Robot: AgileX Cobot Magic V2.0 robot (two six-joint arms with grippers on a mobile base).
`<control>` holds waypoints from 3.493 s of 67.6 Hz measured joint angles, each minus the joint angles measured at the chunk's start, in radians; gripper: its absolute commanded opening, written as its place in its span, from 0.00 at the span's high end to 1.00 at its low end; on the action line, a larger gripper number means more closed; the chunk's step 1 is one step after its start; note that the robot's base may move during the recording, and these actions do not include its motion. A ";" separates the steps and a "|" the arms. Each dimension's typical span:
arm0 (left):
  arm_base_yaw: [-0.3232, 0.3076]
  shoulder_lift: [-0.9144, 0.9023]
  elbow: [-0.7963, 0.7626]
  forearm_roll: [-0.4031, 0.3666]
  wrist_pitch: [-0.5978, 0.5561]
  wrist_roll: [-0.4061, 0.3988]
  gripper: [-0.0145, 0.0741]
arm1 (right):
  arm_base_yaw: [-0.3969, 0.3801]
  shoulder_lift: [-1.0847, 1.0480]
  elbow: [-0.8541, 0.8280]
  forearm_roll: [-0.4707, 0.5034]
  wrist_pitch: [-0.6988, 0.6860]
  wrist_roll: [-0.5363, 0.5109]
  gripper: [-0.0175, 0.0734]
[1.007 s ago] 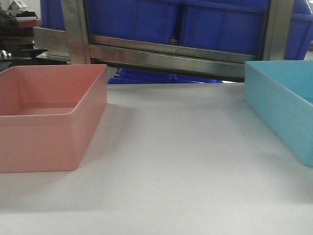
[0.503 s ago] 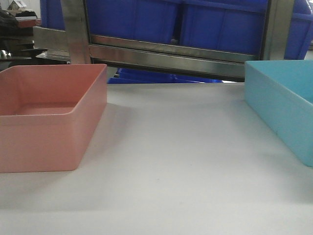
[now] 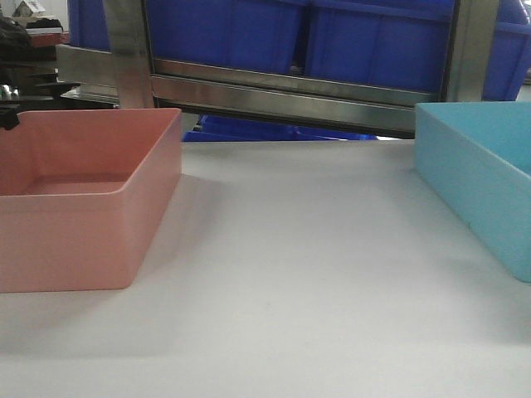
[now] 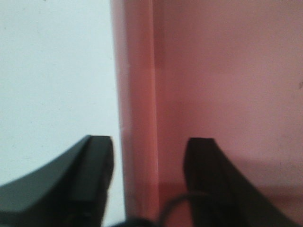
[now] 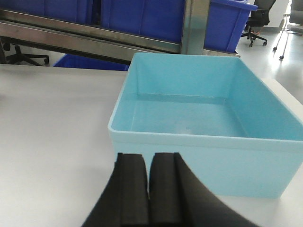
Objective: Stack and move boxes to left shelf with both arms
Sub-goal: 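Grip the pink bin's wall with the left gripper and drag it toward center, then release the pink bin and raise the left gripper away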
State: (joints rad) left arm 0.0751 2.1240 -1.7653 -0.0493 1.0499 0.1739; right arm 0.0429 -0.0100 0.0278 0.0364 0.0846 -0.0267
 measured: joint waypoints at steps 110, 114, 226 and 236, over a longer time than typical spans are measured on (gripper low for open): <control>-0.640 -0.285 0.272 0.123 -0.099 -0.846 0.84 | 0.000 0.000 0.000 0.000 0.000 0.000 0.75; -0.640 -0.269 0.278 0.128 -0.117 -0.850 0.84 | 0.000 0.000 0.000 0.000 0.000 0.000 0.75; -0.640 -0.189 0.279 0.104 -0.098 -0.835 0.39 | 0.000 0.000 0.000 0.000 0.000 0.000 0.75; -0.640 -0.189 0.277 0.104 -0.086 -0.829 0.24 | 0.000 0.000 0.000 0.000 0.000 0.000 0.75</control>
State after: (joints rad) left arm -0.5652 1.9355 -1.4880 0.0549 0.9638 -0.6552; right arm 0.0429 -0.0100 0.0278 0.0364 0.0846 -0.0267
